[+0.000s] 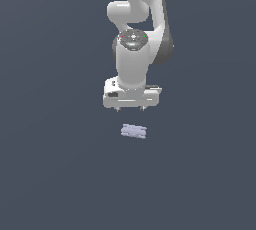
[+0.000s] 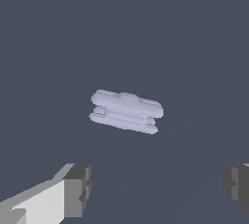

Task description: Pick up the object and move it to a goal position.

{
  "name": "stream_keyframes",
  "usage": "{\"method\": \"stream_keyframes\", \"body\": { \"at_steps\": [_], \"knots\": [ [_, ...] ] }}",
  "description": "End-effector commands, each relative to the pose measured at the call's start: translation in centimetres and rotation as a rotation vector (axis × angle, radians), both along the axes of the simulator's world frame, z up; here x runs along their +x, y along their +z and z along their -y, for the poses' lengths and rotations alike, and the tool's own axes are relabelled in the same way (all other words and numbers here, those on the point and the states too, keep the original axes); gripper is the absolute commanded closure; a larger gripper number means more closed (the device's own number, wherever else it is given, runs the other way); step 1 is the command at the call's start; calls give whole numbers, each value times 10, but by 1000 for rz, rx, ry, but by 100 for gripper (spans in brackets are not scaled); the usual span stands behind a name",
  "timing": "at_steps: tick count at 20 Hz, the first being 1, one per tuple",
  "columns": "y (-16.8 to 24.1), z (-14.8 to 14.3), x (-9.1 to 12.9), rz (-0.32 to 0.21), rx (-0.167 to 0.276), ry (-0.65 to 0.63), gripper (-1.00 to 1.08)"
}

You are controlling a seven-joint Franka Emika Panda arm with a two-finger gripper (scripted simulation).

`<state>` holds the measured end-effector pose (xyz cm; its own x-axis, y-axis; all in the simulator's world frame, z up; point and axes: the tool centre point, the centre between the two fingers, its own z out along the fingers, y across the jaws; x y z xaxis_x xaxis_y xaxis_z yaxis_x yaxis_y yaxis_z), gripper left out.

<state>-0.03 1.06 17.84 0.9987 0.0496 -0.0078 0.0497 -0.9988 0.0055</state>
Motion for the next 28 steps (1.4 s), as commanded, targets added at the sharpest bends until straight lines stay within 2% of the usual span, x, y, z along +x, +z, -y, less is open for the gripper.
{"method": "stream_keyframes", "body": {
  "at_steps": [1, 11, 19, 28],
  "knots": [
    [0, 0, 0, 0, 0, 0, -92],
    [-4, -23, -2, 2, -12, 53, -92],
    [-5, -22, -2, 2, -12, 75, -92],
    [-15, -21, 1, -1, -15, 205, -92]
  ]
}}
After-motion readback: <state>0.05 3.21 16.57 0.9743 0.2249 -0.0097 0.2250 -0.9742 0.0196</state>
